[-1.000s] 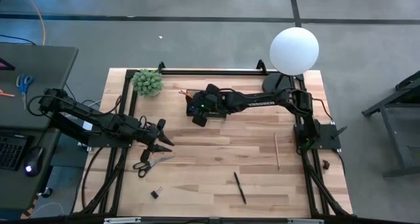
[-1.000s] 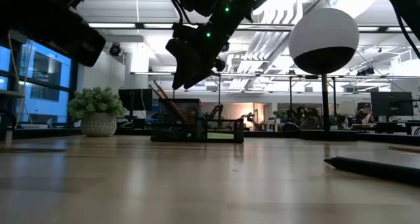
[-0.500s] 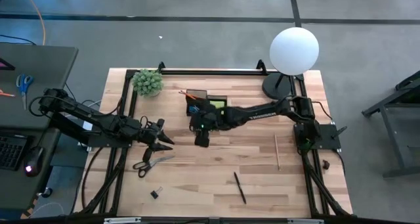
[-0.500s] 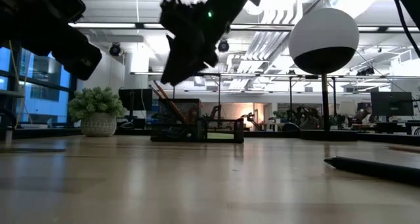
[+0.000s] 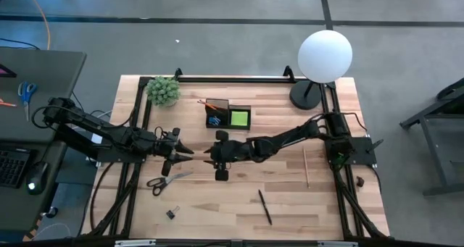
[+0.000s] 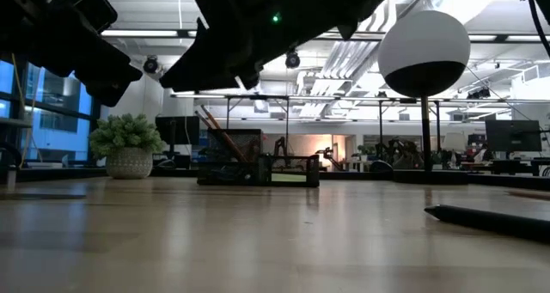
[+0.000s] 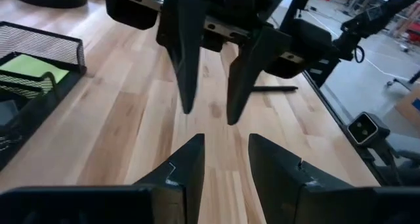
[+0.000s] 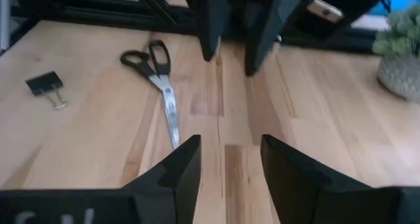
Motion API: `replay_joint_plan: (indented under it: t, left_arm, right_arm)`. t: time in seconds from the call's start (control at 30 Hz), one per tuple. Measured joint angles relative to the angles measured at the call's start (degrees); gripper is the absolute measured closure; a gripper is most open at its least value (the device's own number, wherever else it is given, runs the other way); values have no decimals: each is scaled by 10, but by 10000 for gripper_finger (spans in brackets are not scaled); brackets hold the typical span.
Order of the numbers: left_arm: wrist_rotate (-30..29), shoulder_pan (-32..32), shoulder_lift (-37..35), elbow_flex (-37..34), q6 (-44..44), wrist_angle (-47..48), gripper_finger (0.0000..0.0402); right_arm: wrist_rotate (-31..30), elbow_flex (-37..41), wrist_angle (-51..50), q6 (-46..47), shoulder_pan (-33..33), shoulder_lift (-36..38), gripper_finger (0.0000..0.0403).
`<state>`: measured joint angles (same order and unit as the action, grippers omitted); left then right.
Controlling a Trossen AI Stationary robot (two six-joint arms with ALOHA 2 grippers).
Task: Pick and place office supplies into organizer
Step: Put the clip binder into the organizer bin
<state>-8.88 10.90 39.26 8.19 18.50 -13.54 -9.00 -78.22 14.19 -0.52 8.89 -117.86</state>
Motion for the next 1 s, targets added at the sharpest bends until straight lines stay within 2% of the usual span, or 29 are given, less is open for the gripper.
replay_joint_plan:
  t: [0.27,0.4,0.53,0.7,0.8,0.9,1.0]
  left_arm:
    - [-8,0,0,0,3,-21,295]
    - [-5,8,3,1,35,-93,296]
    - [-62,43,18,42,0,-57,296]
    - [-154,85,70,157,-10,104,296]
    - [-192,103,118,239,15,225,296]
    - [-195,118,168,322,72,368,296]
    - [-183,133,219,395,146,510,296]
  right_arm:
    - [10,3,28,-92,-15,1,269]
    - [21,4,-16,-120,-26,10,278]
    - [49,4,-85,-119,-39,36,292]
    - [52,3,-169,-117,-52,69,314]
    - [49,3,-221,-102,-62,74,327]
    - [60,4,-264,-77,-68,74,337]
    - [60,25,-247,-65,-67,77,346]
